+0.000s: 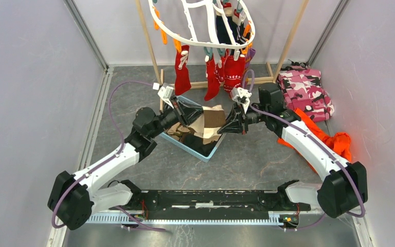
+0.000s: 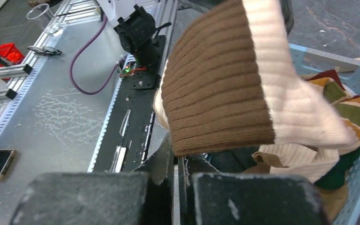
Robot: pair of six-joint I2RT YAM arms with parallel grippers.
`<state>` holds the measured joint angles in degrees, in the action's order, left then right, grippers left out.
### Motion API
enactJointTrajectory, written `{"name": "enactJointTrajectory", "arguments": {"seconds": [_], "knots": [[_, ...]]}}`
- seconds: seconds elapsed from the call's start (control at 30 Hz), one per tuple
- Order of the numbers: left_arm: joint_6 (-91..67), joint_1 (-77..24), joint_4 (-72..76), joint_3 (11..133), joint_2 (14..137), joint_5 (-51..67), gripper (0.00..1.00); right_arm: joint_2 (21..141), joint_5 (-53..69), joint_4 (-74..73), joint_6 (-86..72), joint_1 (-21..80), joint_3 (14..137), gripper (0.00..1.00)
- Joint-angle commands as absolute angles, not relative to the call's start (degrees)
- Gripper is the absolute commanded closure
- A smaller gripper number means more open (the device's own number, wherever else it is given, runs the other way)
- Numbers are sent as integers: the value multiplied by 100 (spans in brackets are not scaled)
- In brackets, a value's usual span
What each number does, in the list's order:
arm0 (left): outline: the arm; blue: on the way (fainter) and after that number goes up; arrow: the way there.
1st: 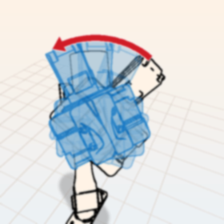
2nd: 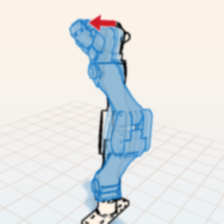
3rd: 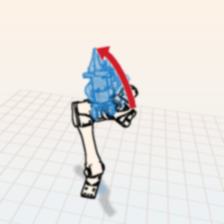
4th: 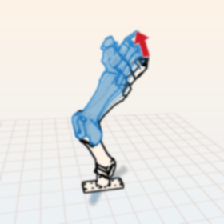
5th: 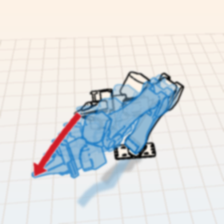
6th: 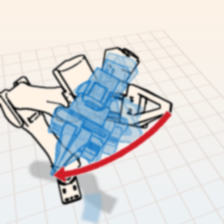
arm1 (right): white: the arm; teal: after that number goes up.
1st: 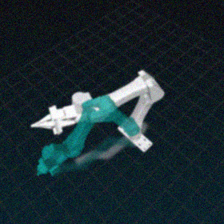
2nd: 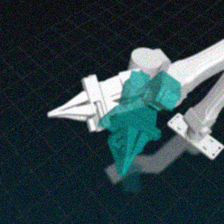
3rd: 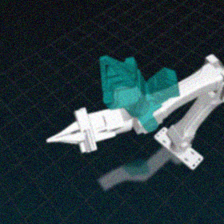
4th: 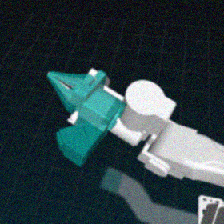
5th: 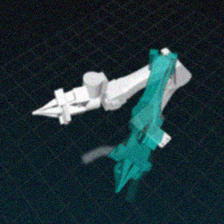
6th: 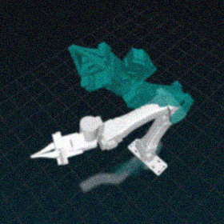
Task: Clip the socks to the hanger
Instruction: Pick up the sock from the bin.
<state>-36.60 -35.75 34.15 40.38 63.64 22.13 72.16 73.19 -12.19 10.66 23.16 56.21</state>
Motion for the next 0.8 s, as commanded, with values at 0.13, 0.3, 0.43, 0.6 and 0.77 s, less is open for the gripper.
{"name": "enactJointTrajectory", "arguments": {"seconds": [0.13,0.3,0.43,0.6,0.77], "knots": [[-2490,-3441,3101,3111,5685,1151,41,7005,7832,-812,809,2300,5458,100],[-2439,-3381,2428,2897,4982,1038,18,7061,7661,-597,567,2140,5417,100],[-2513,-3369,1940,2813,4353,1384,8,7075,7493,-147,124,2025,5238,100],[-3289,-3371,1905,2793,4167,2330,0,7124,7313,249,-302,1971,5080,100],[-4717,-3375,2780,2615,4588,3054,2,7224,7304,281,-360,1948,5183,100]]}}
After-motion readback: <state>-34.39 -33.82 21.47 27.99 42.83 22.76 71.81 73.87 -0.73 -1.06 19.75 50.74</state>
